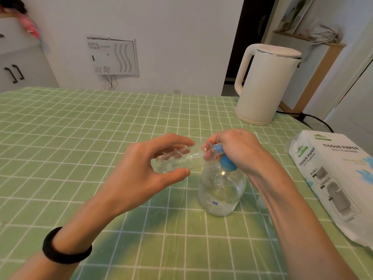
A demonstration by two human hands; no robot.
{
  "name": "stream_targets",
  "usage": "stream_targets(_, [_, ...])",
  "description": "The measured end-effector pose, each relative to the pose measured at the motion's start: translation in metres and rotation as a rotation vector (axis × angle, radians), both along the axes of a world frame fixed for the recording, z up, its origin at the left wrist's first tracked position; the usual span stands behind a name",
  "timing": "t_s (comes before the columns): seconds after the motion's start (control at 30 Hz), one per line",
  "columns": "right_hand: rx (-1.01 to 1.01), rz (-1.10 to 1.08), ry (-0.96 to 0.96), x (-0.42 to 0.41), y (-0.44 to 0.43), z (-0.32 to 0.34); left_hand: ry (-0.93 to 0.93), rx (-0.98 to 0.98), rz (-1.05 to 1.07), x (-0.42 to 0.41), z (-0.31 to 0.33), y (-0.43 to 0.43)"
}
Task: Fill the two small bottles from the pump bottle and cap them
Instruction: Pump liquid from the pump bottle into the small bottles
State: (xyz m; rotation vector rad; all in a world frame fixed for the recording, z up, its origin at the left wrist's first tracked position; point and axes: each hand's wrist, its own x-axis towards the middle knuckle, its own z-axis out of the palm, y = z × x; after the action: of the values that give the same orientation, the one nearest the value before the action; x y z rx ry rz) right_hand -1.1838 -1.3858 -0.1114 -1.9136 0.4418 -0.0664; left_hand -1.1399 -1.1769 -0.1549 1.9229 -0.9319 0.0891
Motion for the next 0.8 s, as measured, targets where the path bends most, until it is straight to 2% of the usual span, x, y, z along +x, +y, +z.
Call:
stream_targets(0.23, [-0.159,-0.007,-0.066,0.0056,-0.0025,0.0026,0.021,-0.031,-0.023,0.0016,-0.0011,-0.0013])
stream_targets(0.6, [-0.022,0.002,-0.016,0.0023,0.0013,-0.0022,0.044,-0.032,-0.024,0.0040,-0.0079,-0.0019])
stream_targets(0.8, [-0.087,-0.006,-0.054,0.0038,-0.0031,-0.0009,0.032,-0.041,-0.027,0.0042,-0.0085,-0.0025])
